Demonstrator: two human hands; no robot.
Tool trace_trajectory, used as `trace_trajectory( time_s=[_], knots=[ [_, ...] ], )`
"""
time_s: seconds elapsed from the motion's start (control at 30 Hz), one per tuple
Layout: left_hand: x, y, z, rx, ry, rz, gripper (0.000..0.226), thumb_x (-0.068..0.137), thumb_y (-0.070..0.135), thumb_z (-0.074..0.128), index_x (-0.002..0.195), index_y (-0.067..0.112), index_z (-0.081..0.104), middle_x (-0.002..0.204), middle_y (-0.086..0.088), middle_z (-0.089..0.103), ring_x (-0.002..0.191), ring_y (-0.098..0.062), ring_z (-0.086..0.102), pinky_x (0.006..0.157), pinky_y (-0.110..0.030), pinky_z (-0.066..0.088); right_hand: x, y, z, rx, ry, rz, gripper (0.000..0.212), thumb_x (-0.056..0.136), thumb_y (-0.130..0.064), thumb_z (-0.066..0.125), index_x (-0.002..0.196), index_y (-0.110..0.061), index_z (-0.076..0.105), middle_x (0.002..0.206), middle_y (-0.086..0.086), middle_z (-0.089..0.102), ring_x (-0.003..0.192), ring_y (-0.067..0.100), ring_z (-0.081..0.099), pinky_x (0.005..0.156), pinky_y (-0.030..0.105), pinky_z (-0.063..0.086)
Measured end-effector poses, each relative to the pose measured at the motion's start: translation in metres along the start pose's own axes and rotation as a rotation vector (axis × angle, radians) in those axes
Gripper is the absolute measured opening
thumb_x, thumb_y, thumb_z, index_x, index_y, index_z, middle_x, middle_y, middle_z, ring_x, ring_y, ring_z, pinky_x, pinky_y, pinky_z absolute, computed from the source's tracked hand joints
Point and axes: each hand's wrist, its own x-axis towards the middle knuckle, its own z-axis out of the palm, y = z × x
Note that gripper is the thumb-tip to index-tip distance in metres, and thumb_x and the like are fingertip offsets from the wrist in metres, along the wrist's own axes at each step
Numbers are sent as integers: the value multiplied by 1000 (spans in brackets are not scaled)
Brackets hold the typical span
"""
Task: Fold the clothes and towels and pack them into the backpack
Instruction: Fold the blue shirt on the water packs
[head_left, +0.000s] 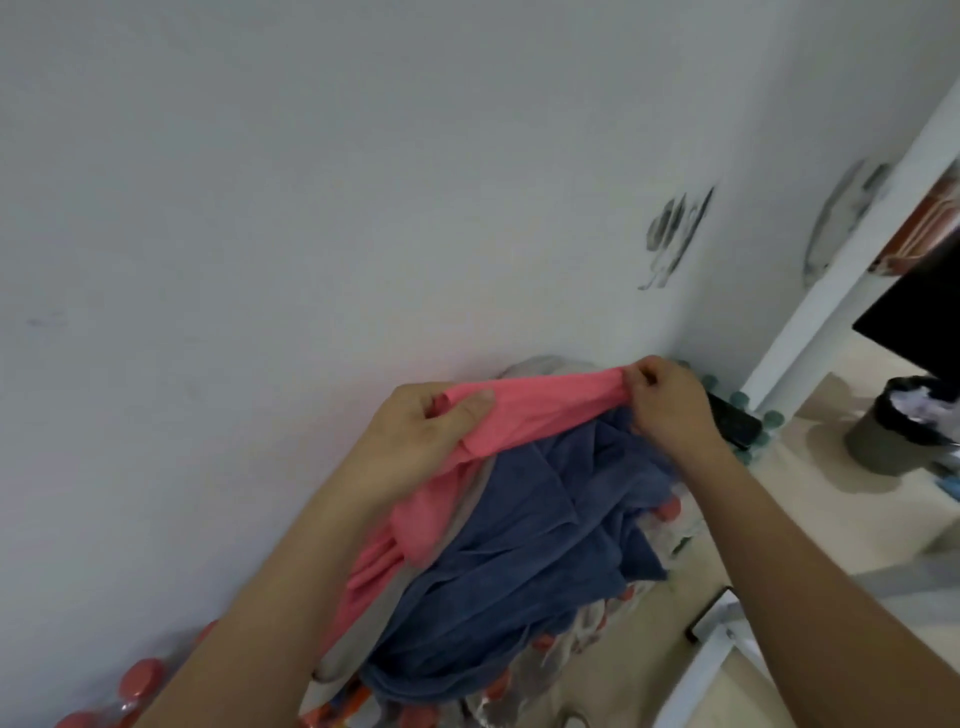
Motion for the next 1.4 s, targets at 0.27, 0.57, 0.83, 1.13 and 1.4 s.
trace_trajectory(
  time_s=[0.27, 0.57, 0.83, 1.13, 1.4],
  knots=[
    [1, -65, 47, 968, -143, 74, 90, 79, 59, 62, 148, 34, 10, 156, -8, 15, 141, -31, 19, 111, -51, 27, -14, 24, 1, -213, -119, -121, 12, 89, -29, 59, 96, -20, 58, 101, 12, 63, 97, 36, 57, 86, 42, 43],
    [31, -50, 38, 862, 130, 181, 50, 85, 31, 45, 134, 36, 48, 117, -5, 61, 102, -31, 59, 84, -38, 48, -33, 33, -11, -423, -643, -308, 121, 67, -47, 80, 145, -48, -14, 155, 0, 5, 131, 31, 38, 95, 40, 46],
    [20, 33, -16, 500, 666, 493, 57, 75, -5, 47, 126, 21, 57, 108, 0, 58, 94, 3, 51, 87, -6, 34, -5, -4, -20, 193, -505, -322, 21, 87, -1, 60, 91, -18, 71, 92, 1, 73, 89, 14, 66, 79, 31, 53],
    [39, -28, 61, 780, 63, 43, 99, 69, 47, 71, 149, 25, 16, 134, -8, 48, 121, -27, 46, 100, -39, 40, 7, -56, -14, 1077, -630, 181, 33, 96, 9, 37, 88, -18, 54, 62, -11, 67, 63, 6, 64, 55, 16, 53],
    [29, -42, 15, 643, 379, 300, 66, 57, 8, 51, 120, 27, 61, 112, 2, 61, 100, -11, 56, 84, -16, 40, 15, 57, -27, -64, -720, -254, 87, 78, -24, 75, 144, -42, 22, 145, 1, 33, 131, 20, 34, 104, 35, 36]
  ],
)
